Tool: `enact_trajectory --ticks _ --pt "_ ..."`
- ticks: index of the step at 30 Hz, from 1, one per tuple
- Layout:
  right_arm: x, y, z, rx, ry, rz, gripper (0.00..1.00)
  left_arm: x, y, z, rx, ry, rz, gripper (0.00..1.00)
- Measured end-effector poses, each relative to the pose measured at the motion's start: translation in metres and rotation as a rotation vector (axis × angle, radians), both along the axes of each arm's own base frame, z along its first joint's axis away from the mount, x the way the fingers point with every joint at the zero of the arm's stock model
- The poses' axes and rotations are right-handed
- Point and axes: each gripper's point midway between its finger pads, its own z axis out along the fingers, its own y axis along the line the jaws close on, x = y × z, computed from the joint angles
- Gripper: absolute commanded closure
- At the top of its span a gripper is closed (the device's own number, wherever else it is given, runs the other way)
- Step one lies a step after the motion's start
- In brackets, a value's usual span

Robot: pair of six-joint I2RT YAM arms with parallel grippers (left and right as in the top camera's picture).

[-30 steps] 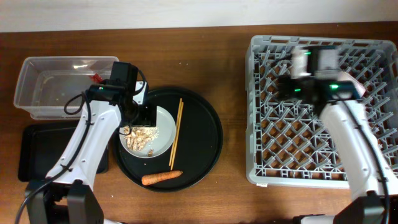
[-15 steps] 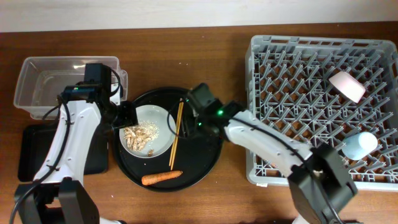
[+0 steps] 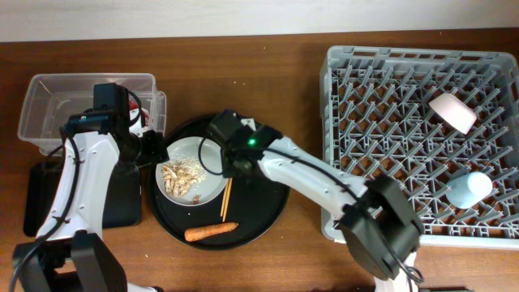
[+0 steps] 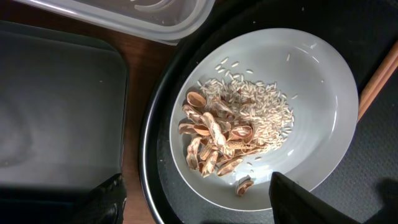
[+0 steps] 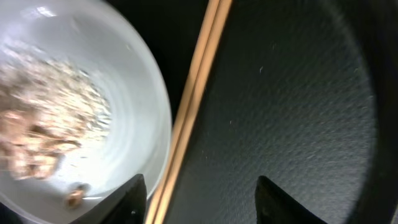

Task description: Sort waste into correct bins and load items into the dishwasher rack

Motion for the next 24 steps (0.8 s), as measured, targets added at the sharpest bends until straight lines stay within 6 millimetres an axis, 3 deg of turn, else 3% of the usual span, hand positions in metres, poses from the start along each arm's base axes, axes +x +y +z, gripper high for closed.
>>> enact_trajectory --ticks 2,6,9,12,24 --pt "-0.018 0.006 -0.02 -0.043 0.049 0.017 0.43 0.0 0.0 0.0 0.0 0.0 0.0 0.27" --pt "-0.04 0.004 -0.028 -0.098 0.097 0.029 0.42 0.0 0.0 0.0 0.0 0.0 0.0 0.27" --pt "-0.043 0.0 -0.033 -0.118 0.114 0.021 0.42 0.0 0.0 0.0 0.0 0.0 0.0 0.27" --pt "-0.048 -0.002 -0.053 -0.155 0.145 0.027 0.41 0.0 0.0 0.0 0.0 0.0 0.0 0.27" --pt "-0.058 0.012 -0.047 -0.116 0.178 0.038 0.36 0.0 0.0 0.0 0.0 0.0 0.0 0.27"
